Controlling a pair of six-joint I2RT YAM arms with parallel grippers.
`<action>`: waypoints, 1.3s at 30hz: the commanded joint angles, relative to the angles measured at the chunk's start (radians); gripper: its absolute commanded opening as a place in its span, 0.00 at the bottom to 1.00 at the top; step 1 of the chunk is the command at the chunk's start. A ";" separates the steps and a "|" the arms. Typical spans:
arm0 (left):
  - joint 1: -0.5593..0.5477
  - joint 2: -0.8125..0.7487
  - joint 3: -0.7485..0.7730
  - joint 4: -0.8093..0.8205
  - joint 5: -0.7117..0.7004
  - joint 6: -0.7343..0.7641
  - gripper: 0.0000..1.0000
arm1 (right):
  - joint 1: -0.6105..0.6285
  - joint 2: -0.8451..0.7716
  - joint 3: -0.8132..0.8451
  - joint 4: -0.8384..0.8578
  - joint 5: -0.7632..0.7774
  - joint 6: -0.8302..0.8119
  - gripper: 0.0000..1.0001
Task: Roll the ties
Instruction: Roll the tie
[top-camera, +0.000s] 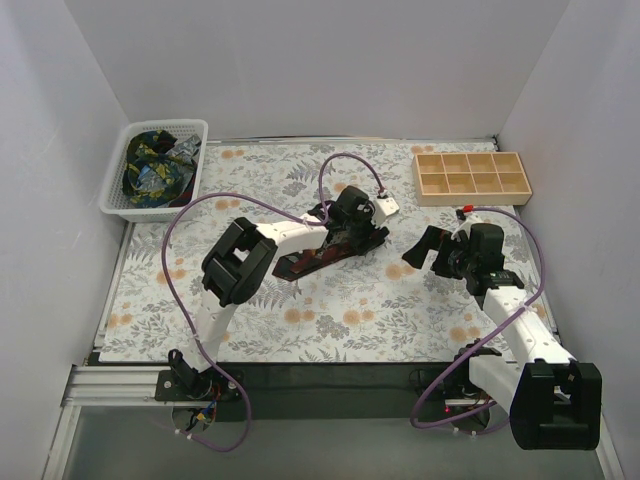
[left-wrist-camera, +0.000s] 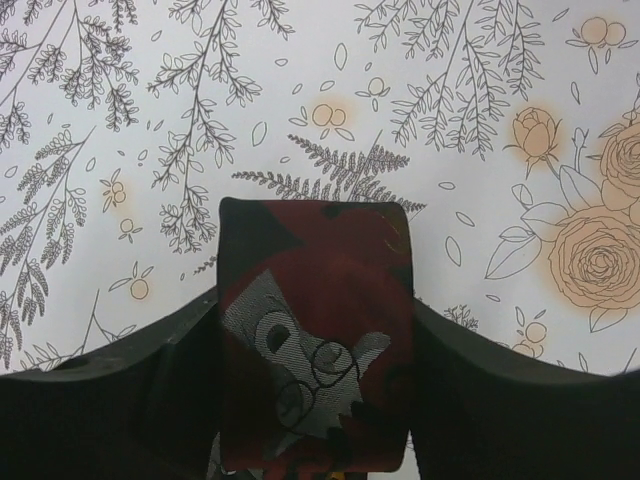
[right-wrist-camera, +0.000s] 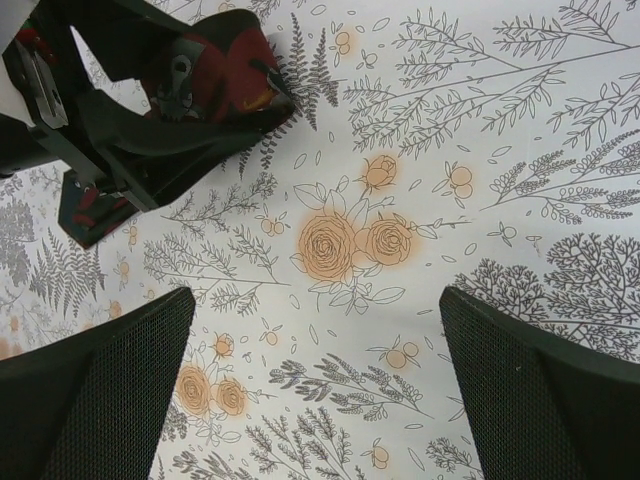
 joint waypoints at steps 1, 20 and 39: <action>-0.006 -0.001 0.006 -0.005 0.020 0.017 0.55 | -0.003 -0.018 -0.002 0.005 -0.014 0.002 0.98; -0.109 -0.197 -0.290 -0.006 0.090 -0.107 0.28 | -0.003 0.022 0.023 0.029 -0.082 -0.029 0.98; -0.109 -0.628 -0.505 0.121 -0.258 -0.628 0.97 | 0.013 0.269 0.150 0.135 -0.292 -0.055 0.94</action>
